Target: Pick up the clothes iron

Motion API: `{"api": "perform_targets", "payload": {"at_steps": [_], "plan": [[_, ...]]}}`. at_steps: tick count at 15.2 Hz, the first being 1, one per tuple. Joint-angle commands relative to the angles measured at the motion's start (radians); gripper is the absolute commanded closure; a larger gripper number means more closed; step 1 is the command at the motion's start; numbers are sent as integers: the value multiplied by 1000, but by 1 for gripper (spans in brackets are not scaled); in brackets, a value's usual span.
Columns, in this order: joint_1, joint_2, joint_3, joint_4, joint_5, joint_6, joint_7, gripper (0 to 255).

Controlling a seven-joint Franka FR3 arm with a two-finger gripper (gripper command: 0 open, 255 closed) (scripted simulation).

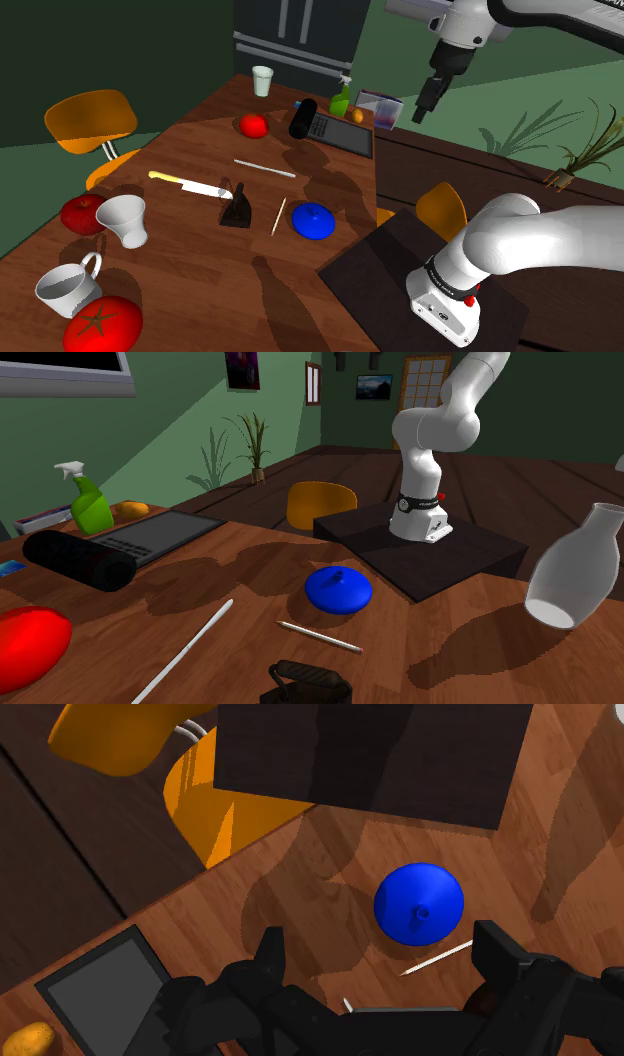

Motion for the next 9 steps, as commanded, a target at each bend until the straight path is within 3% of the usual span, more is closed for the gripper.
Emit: {"api": "perform_targets", "payload": {"at_steps": [1,9], "plan": [[0,0,0,0,0,0,0,0],[7,88,161,-97,112,176,244,0]]}}
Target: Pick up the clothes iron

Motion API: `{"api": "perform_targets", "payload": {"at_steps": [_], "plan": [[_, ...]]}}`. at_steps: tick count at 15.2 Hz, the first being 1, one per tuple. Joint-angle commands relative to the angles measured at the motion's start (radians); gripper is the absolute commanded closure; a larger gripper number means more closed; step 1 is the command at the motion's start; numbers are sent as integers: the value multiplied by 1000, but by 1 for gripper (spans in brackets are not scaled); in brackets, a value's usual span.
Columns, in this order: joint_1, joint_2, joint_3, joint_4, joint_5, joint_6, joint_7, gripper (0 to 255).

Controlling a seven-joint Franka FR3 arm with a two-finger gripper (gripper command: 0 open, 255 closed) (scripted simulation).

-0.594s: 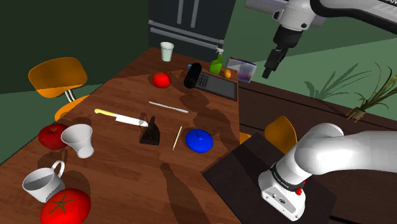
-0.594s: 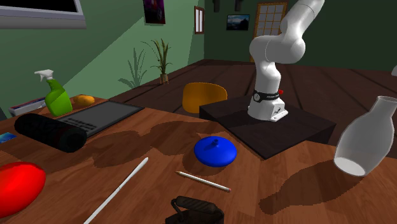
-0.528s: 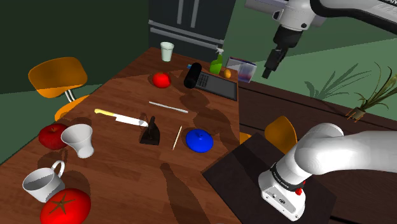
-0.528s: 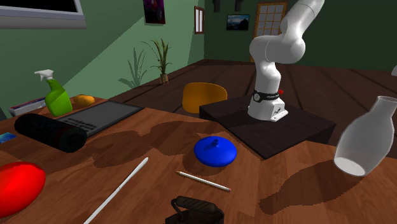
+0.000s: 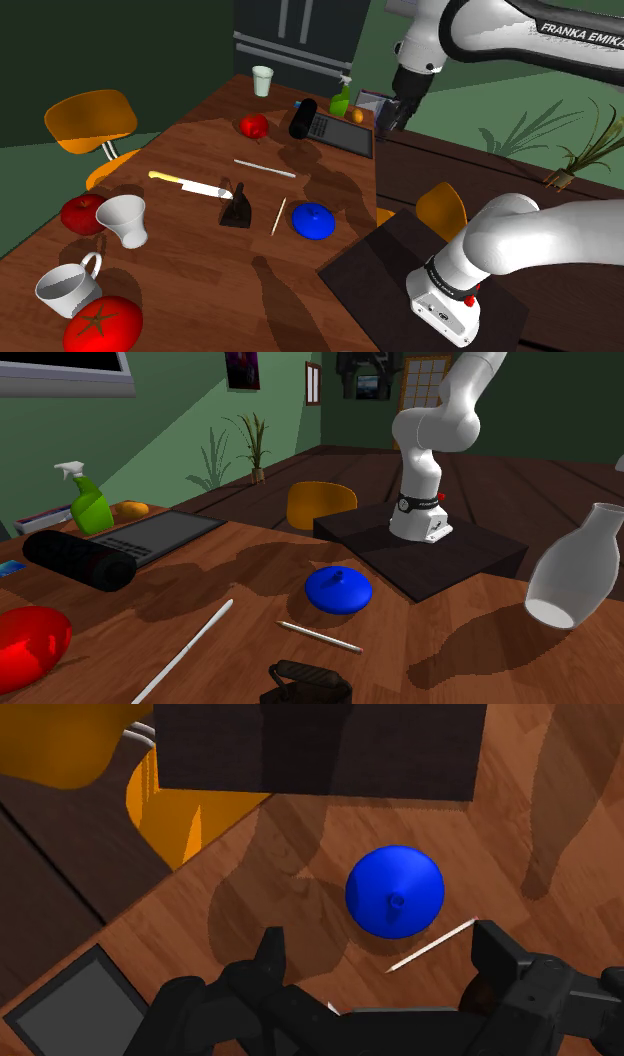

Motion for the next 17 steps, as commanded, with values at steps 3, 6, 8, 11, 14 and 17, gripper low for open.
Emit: {"api": "perform_targets", "payload": {"at_steps": [3,6,8,11,14,17], "plan": [[3,78,85,-20,49,98,126,0],[1,153,146,-19,74,171,216,0],[-2,210,185,-12,84,221,276,0],[-11,306,245,11,87,294,370,0],[-21,415,300,47,72,363,468,0],[-31,534,350,95,36,426,574,0]]}}
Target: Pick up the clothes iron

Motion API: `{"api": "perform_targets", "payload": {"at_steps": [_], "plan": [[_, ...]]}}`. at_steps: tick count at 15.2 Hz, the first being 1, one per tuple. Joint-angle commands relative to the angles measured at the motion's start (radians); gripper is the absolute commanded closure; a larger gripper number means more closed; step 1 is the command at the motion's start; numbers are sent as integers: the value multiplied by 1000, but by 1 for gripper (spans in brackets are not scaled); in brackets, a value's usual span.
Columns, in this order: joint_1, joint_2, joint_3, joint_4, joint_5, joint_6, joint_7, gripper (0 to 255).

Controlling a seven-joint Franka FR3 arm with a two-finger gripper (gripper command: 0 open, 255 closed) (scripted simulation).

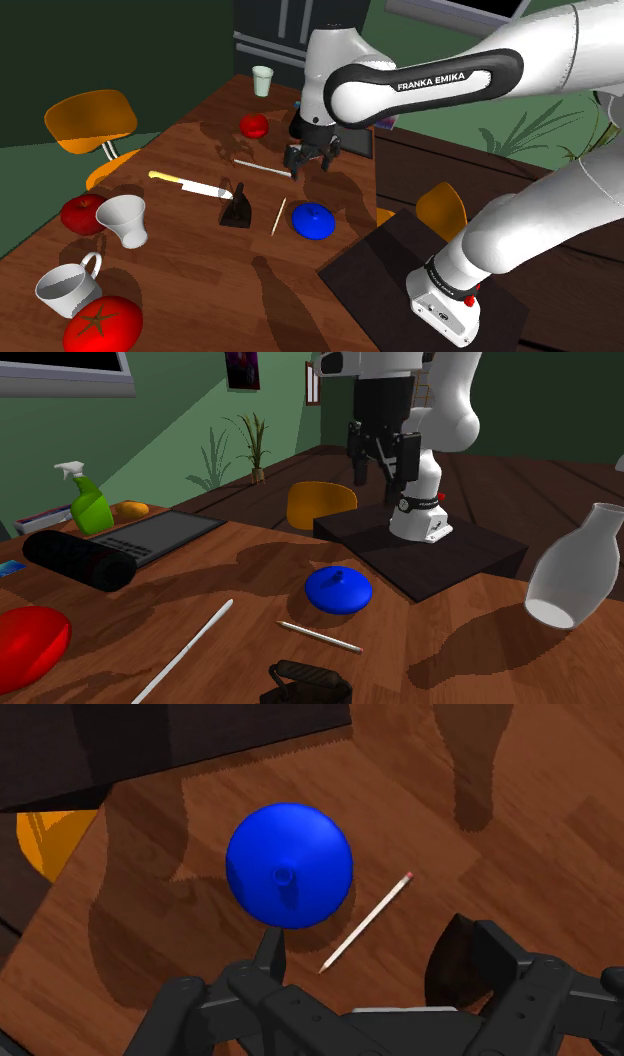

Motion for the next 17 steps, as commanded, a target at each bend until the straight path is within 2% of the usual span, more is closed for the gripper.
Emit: {"api": "perform_targets", "payload": {"at_steps": [1,5,8,13,17], "plan": [[-8,88,30,38,-33,44,74,0],[-1,267,67,128,-124,106,229,0],[25,404,68,212,-203,136,342,0],[103,624,29,382,-315,153,499,0],[176,791,-17,547,-372,144,589,0]]}}
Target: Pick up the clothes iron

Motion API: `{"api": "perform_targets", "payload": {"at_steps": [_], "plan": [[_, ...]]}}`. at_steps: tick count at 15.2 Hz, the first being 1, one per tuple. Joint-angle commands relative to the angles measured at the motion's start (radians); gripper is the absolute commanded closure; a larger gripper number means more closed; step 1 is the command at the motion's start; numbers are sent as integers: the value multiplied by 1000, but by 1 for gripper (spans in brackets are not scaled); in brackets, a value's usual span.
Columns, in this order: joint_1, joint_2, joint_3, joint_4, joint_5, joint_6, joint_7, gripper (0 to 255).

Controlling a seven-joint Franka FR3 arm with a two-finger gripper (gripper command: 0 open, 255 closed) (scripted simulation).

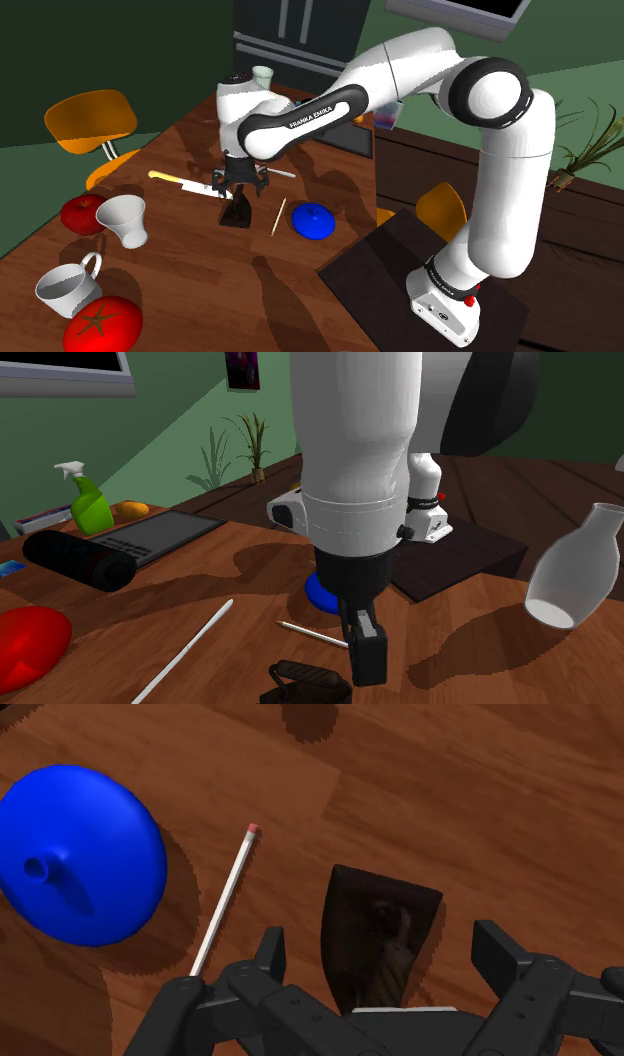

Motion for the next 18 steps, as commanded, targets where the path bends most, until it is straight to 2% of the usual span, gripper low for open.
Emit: {"api": "perform_targets", "payload": {"at_steps": [1,10,11,18], "plan": [[32,80,-23,80,-24,-4,36,0],[48,142,-46,69,-53,65,49,0],[47,141,-46,69,-52,65,48,255],[47,141,-46,70,-52,64,48,255]]}}
